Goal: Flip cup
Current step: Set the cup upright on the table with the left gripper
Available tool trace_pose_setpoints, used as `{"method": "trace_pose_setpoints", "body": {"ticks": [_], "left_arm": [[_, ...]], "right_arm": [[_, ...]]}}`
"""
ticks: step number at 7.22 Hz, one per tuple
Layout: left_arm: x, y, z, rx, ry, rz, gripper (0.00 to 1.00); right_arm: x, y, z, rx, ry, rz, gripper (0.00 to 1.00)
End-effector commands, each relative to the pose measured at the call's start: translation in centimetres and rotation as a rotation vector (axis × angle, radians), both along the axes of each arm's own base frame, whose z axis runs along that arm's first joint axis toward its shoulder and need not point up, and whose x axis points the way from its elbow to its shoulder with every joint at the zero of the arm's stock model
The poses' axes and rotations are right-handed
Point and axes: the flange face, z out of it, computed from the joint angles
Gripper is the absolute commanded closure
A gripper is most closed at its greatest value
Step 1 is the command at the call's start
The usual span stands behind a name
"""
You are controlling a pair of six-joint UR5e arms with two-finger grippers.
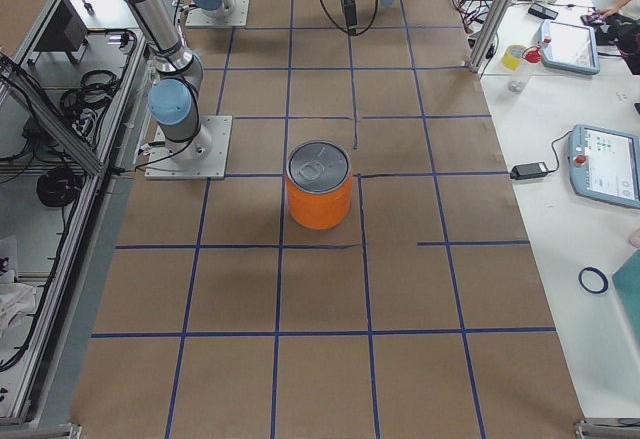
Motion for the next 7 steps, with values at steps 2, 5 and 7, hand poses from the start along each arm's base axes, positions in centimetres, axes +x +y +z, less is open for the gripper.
{"method": "trace_pose_setpoints", "body": {"ticks": [2,5,7], "left_arm": [[-0.1,1.2,-0.2,0.014,0.004,0.000,0.66],[-0.4,2.0,1.7,0.026,0.002,-0.001,0.00],[-1.1,5.1,8.3,0.103,0.019,0.076,0.00]], "right_arm": [[0.0,0.1,0.0,0.003,0.003,0.000,0.00],[0.0,0.2,-0.3,0.007,0.003,0.000,0.00],[0.0,0.2,-0.3,0.009,0.003,0.000,0.00]]}}
